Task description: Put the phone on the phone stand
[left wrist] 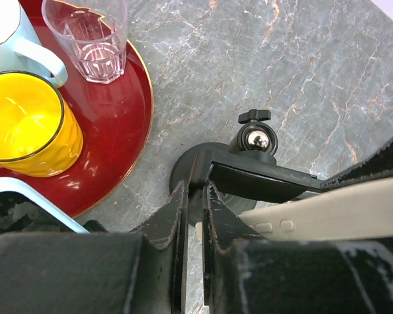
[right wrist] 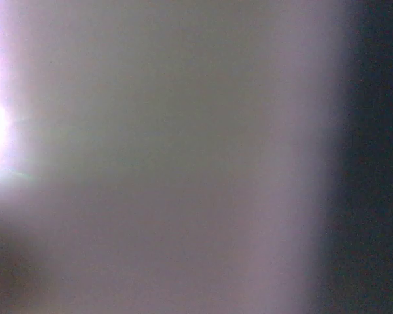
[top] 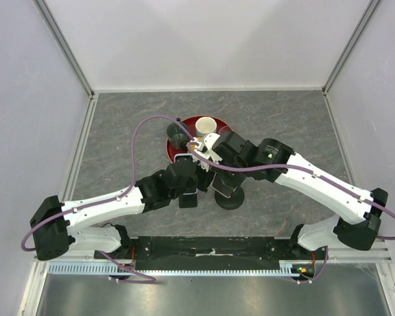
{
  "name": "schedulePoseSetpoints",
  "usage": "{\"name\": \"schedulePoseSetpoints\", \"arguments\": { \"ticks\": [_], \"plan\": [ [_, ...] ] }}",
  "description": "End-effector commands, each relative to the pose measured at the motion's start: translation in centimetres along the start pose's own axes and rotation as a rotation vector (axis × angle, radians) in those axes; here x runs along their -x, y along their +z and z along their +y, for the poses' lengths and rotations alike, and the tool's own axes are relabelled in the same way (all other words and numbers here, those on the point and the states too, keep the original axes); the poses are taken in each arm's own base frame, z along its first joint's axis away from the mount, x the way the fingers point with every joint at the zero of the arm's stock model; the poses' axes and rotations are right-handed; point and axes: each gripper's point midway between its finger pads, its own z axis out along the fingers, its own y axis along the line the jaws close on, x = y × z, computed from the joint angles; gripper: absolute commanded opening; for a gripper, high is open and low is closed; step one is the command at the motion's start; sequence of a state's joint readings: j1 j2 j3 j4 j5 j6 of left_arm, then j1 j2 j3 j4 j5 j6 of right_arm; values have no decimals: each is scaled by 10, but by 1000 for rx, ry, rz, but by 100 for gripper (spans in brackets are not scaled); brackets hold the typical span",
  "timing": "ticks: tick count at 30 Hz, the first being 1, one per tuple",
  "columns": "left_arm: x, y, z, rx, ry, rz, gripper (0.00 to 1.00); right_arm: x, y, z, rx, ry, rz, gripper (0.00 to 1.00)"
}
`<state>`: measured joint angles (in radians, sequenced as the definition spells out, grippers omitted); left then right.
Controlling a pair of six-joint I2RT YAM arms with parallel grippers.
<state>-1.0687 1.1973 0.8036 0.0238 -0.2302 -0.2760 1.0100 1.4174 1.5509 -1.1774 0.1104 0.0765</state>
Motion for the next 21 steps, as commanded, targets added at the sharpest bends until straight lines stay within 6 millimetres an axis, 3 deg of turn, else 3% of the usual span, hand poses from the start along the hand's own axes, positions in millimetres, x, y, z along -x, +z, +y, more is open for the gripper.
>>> {"name": "schedulePoseSetpoints", "arguments": {
  "ticks": [1,3,8,11,15,18,21],
  "plan": [
    [90,-27,0,46,162,-263,2,-85,-8,-57,-371,225,260,0],
    [88,-23,-8,3,180,-259,2,-105,-20,-64,-422,263,247,0],
    [85,-13,-17,-33,155,-266,2,-110,-26,-48,-370,291,217,0],
    [89,-12,-18,-37,163,-275,2,-111,-22,-46,-384,258,248,0],
    [91,-15,-24,-53,171,-262,2,-96,-19,-54,-453,269,231,0],
    [80,-19,-34,-78,169,-216,2,-91,-16,-61,-510,287,220,0],
    [72,-30,-48,-86,135,-175,2,-98,-7,-63,-546,282,262,0]
  ]
}}
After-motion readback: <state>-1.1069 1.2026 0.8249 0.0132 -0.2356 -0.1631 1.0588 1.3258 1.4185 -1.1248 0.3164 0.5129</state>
